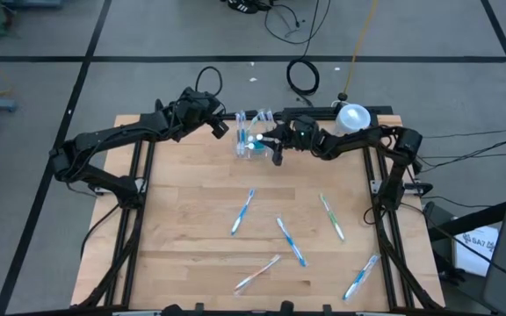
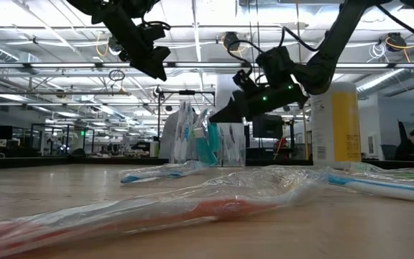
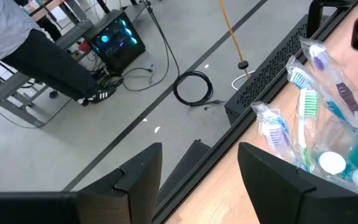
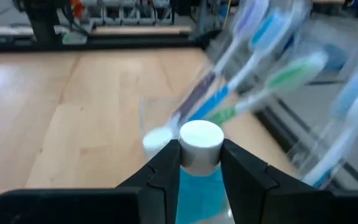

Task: Pick & Place toothbrushing station
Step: Put the mouthwash into the transparent organizer

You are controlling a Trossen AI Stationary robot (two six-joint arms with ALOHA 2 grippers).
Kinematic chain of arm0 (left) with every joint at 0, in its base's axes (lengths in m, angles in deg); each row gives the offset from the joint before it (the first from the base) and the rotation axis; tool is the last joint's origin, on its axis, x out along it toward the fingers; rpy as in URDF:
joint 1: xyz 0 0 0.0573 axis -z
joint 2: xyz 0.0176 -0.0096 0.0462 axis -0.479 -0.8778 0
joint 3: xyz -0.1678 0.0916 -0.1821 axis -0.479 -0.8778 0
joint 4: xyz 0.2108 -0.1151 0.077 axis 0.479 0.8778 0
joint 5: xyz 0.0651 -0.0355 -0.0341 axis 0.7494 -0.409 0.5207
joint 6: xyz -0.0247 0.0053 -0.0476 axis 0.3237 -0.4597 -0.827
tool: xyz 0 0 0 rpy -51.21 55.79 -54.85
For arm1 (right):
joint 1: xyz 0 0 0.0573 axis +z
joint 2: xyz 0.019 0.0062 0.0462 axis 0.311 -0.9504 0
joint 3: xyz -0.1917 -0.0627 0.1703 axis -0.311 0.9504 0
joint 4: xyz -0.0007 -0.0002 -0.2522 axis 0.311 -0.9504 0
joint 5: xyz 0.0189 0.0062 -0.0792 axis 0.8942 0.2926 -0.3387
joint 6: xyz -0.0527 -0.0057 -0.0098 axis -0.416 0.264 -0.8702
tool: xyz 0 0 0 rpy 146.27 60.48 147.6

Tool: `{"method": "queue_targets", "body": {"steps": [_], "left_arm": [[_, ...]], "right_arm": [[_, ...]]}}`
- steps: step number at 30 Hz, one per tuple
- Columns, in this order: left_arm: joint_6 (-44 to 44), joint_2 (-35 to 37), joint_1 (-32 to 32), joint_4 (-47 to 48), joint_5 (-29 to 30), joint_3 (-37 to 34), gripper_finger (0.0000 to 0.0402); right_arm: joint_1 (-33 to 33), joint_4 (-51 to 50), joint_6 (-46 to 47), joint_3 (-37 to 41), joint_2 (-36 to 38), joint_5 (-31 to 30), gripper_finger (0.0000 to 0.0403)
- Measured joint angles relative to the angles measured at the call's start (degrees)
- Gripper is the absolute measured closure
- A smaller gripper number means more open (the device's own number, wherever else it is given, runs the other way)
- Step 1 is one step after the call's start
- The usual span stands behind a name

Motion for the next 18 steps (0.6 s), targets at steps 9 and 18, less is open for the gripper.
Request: {"method": "queue_targets", "body": {"steps": [9,18], "left_arm": [[0.0,0.0,0.0,0.5,0.0,0.0,0.0183],[-0.1,0.0,0.0,0.9,0.0,0.0,0.0183]], "right_arm": [[-0.1,-2.2,0.1,0.0,-0.4,-2.1,0.0305],[0.0,-3.2,2.0,0.0,-0.4,-7.3,0.024]]}}
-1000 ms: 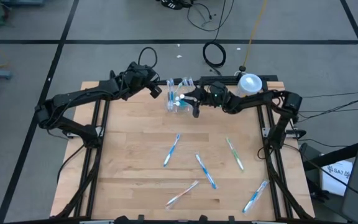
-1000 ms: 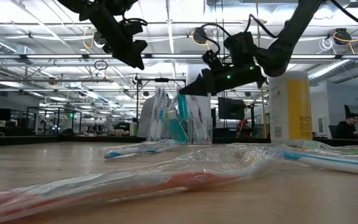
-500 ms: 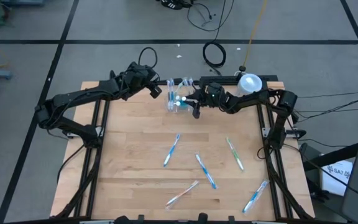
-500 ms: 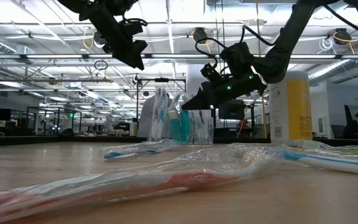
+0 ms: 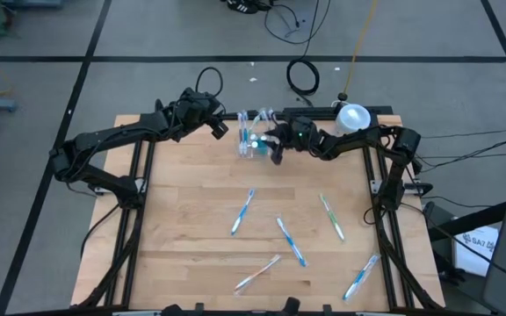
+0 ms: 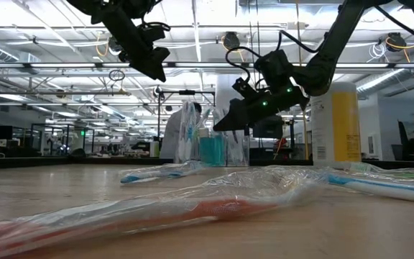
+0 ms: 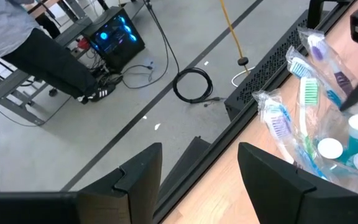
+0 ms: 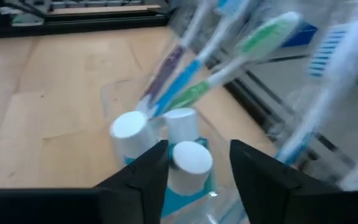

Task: Pick & Place toothbrushing station
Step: Put the mouthwash into the transparent organizer, then put the green toothbrush into the transparent organizer

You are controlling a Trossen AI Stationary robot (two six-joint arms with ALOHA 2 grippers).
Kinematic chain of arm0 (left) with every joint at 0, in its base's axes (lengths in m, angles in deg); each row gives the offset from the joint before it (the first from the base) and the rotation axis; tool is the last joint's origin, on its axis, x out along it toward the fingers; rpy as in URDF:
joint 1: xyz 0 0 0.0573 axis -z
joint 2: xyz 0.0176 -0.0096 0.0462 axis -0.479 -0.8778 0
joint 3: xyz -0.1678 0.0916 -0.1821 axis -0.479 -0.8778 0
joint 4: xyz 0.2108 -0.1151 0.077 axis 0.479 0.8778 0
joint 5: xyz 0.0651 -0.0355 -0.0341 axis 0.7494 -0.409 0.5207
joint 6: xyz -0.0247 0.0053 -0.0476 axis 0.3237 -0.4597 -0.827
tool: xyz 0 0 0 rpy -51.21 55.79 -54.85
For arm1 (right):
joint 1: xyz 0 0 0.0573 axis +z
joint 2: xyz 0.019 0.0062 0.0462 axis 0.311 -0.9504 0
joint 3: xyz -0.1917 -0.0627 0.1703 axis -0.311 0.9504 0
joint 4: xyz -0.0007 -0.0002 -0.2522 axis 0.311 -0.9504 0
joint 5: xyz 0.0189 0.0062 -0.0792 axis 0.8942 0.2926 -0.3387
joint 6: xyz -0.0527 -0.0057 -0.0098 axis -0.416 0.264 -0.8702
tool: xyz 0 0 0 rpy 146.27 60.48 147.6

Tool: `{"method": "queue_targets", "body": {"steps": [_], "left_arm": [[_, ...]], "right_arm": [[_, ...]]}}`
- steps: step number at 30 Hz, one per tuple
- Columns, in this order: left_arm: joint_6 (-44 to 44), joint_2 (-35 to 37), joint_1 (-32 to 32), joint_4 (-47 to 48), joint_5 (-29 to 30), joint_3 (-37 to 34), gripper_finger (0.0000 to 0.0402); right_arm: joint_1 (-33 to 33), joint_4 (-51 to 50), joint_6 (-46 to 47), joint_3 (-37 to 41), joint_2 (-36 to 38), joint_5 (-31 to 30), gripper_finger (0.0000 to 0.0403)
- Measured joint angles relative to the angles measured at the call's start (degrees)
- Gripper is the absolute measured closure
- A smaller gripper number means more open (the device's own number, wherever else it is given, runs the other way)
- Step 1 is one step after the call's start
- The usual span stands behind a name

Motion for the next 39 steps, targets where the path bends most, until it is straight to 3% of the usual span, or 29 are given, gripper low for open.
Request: {"method": "queue_targets", "body": {"steps": [9,15,20,25,31,34,39], "left_arm": [[-0.2,0.0,0.0,1.3,0.0,0.0,0.0183],[-0.2,0.0,0.0,1.4,0.0,0.0,0.0183],[0.2,0.0,0.0,1.4,0.0,0.0,0.0183],[0.1,0.0,0.0,1.4,0.0,0.0,0.0183],[0.0,0.0,0.0,1.4,-0.1,0.0,0.0183],[-0.8,0.0,0.0,1.8,-0.1,0.0,0.0183],[-1.1,0.0,0.0,1.8,-0.9,0.0,0.0183]], "right_arm": [[0.5,0.3,-0.3,0.0,3.1,-0.3,0.0192],[3.7,-1.8,-3.2,0.0,8.1,2.9,0.0196],[9.7,-9.4,-3.7,0.0,13.1,2.8,0.0204],[16.2,-23.4,0.5,0.0,17.3,0.8,0.0206],[22.6,-47.5,9.3,0.0,22.8,-13.1,0.0206],[25.0,-58.7,19.3,0.0,25.8,-16.5,0.0206],[28.7,-76.7,39.6,0.0,30.8,-16.5,0.0206]]}}
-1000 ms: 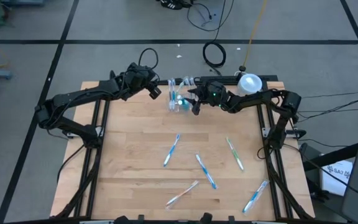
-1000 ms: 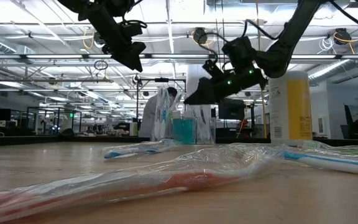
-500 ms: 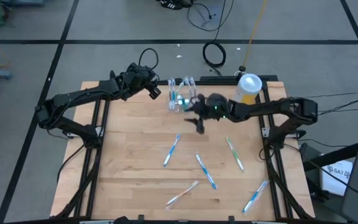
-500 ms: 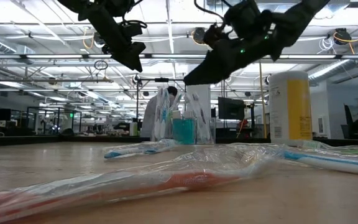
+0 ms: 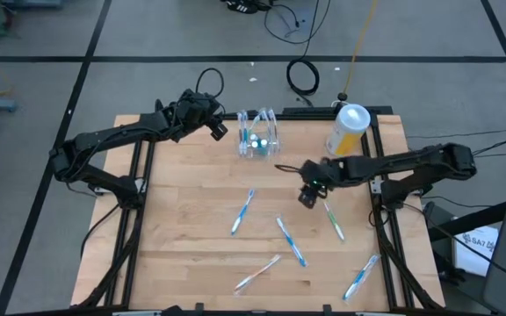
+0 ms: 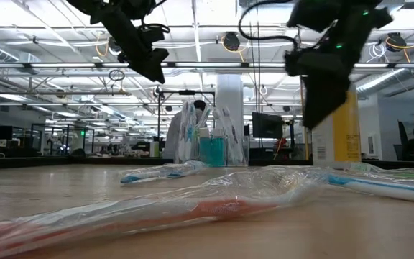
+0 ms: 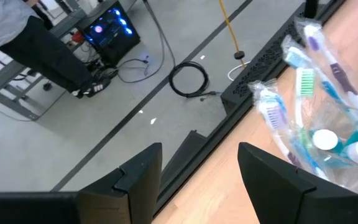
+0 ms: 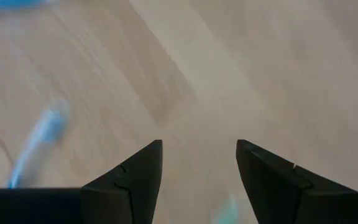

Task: Pick & Place toothbrushing station
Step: Put the green toothbrush into the transparent organizer

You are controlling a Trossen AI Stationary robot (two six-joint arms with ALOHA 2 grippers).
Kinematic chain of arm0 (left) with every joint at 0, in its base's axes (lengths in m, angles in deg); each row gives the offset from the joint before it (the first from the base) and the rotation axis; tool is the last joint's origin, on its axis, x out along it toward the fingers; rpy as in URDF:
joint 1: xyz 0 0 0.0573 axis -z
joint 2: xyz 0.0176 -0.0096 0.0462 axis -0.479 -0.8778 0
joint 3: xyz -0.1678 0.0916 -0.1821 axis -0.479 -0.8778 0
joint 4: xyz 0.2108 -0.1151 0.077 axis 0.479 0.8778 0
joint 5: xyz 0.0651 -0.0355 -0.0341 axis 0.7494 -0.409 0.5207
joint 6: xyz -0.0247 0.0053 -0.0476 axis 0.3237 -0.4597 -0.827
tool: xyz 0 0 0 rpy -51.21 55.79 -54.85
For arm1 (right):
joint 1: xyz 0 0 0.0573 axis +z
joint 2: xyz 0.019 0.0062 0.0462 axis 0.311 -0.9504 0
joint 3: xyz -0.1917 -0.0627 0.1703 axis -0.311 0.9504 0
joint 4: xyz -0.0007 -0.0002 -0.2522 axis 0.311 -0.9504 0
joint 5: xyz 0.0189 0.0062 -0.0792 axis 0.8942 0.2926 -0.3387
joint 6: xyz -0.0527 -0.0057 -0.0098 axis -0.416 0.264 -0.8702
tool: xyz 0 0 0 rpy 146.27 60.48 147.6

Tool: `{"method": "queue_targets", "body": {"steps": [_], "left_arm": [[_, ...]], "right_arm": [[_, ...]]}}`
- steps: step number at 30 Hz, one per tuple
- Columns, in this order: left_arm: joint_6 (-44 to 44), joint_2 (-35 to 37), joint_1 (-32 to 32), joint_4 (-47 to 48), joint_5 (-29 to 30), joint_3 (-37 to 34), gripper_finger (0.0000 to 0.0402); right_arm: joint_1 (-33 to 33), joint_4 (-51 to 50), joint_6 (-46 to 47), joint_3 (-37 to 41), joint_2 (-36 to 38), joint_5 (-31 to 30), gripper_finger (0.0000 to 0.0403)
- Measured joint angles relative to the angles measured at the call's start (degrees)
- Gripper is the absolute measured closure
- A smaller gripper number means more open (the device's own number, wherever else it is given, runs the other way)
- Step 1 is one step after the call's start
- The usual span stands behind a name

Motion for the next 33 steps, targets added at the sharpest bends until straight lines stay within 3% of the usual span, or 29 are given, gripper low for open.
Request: {"method": "queue_targets", "body": {"steps": [6,10,16,25,33], "left_arm": [[-0.6,0.0,0.5,0.2,-3.5,0.0,0.0183],[-0.6,0.0,1.1,0.3,-3.6,0.0,0.0183],[-0.6,0.0,1.6,0.3,-3.7,0.0,0.0183],[1.3,0.0,1.6,-0.6,-3.6,0.0,0.0183],[1.7,0.0,1.6,-5.2,-3.6,0.0,0.0183]], "right_arm": [[4.4,-16.4,20.1,0.0,2.8,0.0,0.0206],[6.1,-19.9,23.7,0.1,2.8,-0.2,0.0207],[6.1,-17.2,24.8,3.5,2.7,2.8,0.0207],[6.0,-3.5,24.8,13.9,2.7,9.9,0.0207],[5.9,2.8,25.6,19.2,3.0,10.1,0.0228]]}}
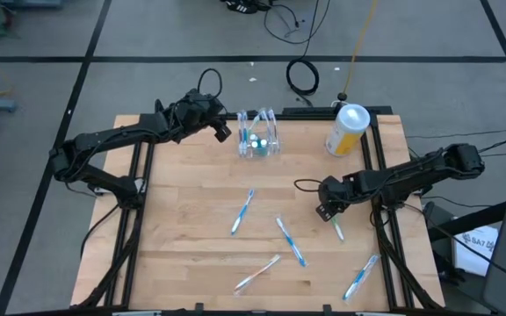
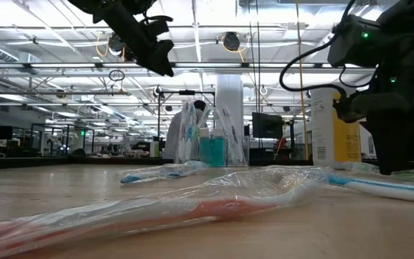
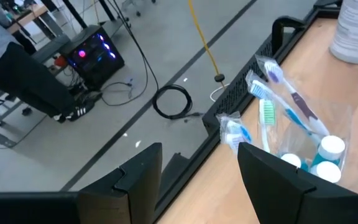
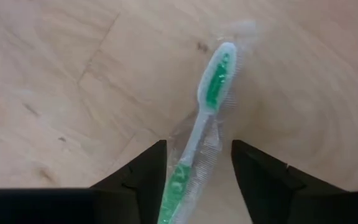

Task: Pick & Place toothbrushing station
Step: Put the green toothbrush into the transparent organizer

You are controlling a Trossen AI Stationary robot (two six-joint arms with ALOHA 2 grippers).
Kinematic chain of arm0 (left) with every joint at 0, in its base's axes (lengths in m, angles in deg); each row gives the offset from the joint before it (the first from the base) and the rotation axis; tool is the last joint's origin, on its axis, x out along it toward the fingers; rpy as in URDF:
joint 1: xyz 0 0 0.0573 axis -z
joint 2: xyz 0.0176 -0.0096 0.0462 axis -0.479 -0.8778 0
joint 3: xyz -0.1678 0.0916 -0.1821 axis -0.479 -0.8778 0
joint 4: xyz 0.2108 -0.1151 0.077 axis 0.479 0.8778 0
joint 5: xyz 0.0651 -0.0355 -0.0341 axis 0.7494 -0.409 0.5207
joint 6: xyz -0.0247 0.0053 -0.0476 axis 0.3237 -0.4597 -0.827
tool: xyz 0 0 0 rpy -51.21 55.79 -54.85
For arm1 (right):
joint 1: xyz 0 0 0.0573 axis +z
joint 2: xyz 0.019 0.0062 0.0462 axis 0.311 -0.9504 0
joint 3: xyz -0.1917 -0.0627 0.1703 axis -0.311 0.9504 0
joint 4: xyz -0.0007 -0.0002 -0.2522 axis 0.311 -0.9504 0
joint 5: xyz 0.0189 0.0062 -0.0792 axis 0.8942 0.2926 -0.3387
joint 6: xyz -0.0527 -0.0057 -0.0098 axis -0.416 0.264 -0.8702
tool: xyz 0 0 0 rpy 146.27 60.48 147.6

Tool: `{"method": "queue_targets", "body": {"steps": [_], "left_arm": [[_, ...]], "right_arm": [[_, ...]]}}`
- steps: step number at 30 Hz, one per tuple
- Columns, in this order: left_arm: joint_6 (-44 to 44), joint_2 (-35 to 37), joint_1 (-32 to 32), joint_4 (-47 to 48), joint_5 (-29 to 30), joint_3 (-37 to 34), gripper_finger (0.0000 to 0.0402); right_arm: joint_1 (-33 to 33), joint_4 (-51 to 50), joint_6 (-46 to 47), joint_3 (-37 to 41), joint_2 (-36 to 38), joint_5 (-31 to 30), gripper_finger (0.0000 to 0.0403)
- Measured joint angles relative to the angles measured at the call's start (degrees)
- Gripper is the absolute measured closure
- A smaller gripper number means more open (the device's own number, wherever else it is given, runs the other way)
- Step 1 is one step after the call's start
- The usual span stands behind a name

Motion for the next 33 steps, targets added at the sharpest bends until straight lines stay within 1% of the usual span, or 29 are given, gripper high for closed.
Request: {"method": "queue_targets", "body": {"steps": [3,12,14,16,18,20,23,26,28,32,33], "left_arm": [[-0.3,0.0,0.0,0.1,0.0,0.0,0.0183],[-0.1,0.0,0.0,0.0,0.0,0.0,0.0183],[-0.1,0.0,0.0,0.0,-0.1,0.0,0.0183],[-0.1,0.0,0.0,0.0,-0.1,0.0,0.0183],[-0.1,0.0,0.0,0.0,-0.1,0.0,0.0183],[-0.1,0.0,0.0,0.0,-0.1,0.0,0.0183],[-0.1,0.0,0.0,0.0,-0.1,0.0,0.0183],[-0.1,0.0,0.0,0.1,-0.2,0.0,0.0183],[-0.1,0.0,0.0,0.1,-0.2,0.0,0.0183],[-0.1,0.0,0.0,0.7,-0.2,0.0,0.0183],[-0.1,0.0,0.0,0.9,-0.2,0.0,0.0183]], "right_arm": [[0.0,-0.3,0.7,0.3,0.0,-0.1,0.0261],[0.0,-0.7,0.1,0.5,0.9,-1.8,0.0381],[0.0,0.9,-0.8,0.4,2.0,-1.6,0.0394],[0.1,3.4,-1.9,0.5,3.3,-1.7,0.0393],[0.1,6.3,-3.9,0.5,4.8,-3.3,0.0391],[0.0,10.6,-8.5,0.5,6.1,-4.2,0.0393],[0.1,19.1,-18.6,0.5,7.1,-4.4,0.0398],[0.1,29.8,-30.1,0.4,7.1,-5.4,0.0398],[0.0,35.7,-35.9,0.4,7.1,-5.8,0.0398],[-0.1,45.7,-48.4,0.4,7.1,-6.2,0.0401],[-0.3,48.5,-51.4,0.4,7.0,-7.2,0.0401]]}}
